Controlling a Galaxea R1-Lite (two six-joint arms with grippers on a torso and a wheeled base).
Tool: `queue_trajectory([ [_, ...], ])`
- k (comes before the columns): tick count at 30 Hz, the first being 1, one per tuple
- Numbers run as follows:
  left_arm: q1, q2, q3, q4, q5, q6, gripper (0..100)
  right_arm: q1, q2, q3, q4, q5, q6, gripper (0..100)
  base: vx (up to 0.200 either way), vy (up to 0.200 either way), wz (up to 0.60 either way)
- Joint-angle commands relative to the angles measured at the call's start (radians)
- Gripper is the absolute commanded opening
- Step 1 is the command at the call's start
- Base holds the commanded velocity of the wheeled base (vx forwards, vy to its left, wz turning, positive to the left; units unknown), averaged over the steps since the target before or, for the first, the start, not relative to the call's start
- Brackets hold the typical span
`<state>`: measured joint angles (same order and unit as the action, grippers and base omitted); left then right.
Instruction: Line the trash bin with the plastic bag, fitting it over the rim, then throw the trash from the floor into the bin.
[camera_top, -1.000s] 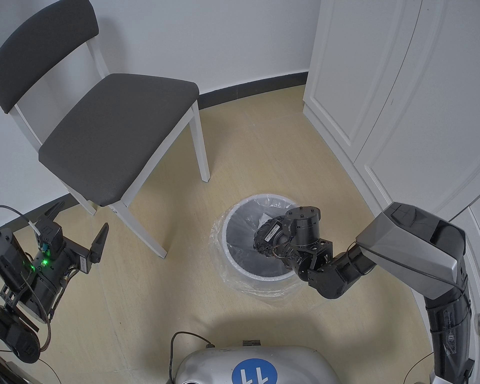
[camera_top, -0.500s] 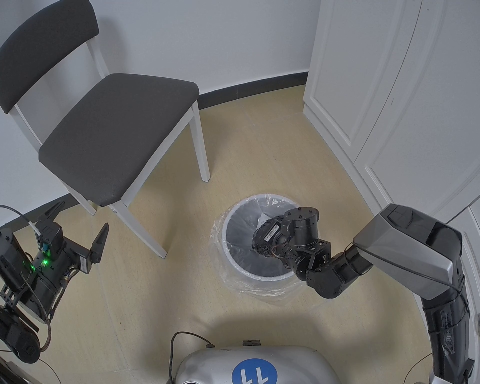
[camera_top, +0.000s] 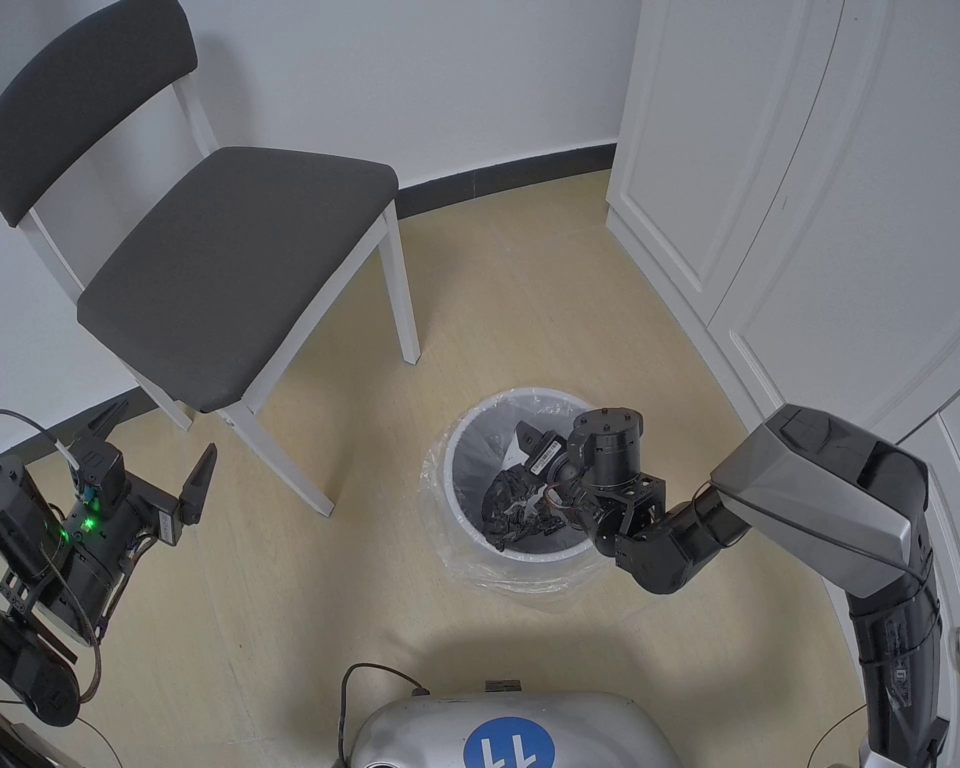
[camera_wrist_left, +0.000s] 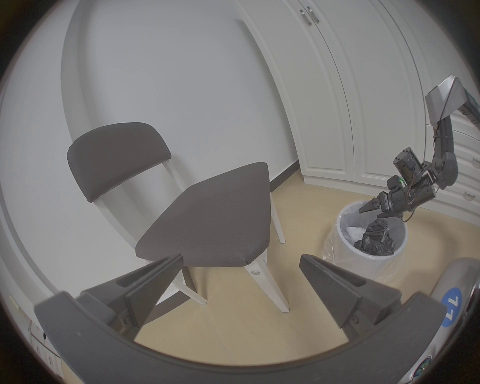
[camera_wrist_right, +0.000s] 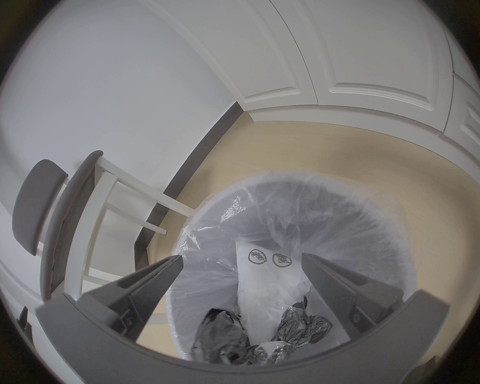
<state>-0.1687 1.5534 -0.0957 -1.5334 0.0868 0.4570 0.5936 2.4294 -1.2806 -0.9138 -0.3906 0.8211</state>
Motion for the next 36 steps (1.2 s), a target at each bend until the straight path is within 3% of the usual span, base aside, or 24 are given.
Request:
queue_trajectory([
  [1,0.000,-0.004,-0.001,-0.001,0.001,0.000,100,0.000,-0.044,0.015,0.000,-0.001,-0.005,100,0.000,0.000,0.00],
  [9,0.000,-0.006,-0.004,-0.001,0.001,0.000,100,0.017,-0.170,0.095,0.000,-0.016,-0.092,100,0.000,0.000,0.00],
  [18,-0.008,-0.015,-0.004,-0.001,0.002,-0.001,100,0.015,-0.378,0.357,-0.002,-0.016,-0.436,100,0.000,0.000,0.00],
  [19,-0.008,-0.015,-0.004,-0.001,0.002,-0.001,100,0.015,-0.378,0.357,-0.002,-0.016,-0.436,100,0.000,0.000,0.00],
  [20,-0.009,-0.029,-0.002,-0.001,0.002,-0.001,100,-0.003,-0.428,0.408,-0.002,-0.016,-0.499,100,0.000,0.000,0.00],
  [21,-0.009,-0.029,-0.002,-0.001,0.002,-0.001,100,-0.003,-0.428,0.408,-0.002,-0.016,-0.499,100,0.000,0.000,0.00],
  [22,-0.009,-0.047,-0.002,-0.001,0.002,-0.001,100,-0.028,-0.493,0.477,-0.002,-0.016,-0.566,100,0.000,0.000,0.00],
  [26,-0.008,-0.075,-0.015,-0.001,0.004,-0.001,100,-0.080,-0.593,0.573,-0.008,-0.016,-0.694,100,0.000,0.000,0.00],
  [31,-0.006,-0.111,-0.078,-0.001,0.007,-0.014,100,-0.104,-0.704,0.693,-0.091,-0.001,-0.780,100,0.000,0.000,0.00],
  [36,-0.002,-0.154,-0.147,0.001,0.008,-0.043,100,-0.110,-0.770,0.791,-0.264,-0.002,-0.855,100,0.000,0.000,0.00],
])
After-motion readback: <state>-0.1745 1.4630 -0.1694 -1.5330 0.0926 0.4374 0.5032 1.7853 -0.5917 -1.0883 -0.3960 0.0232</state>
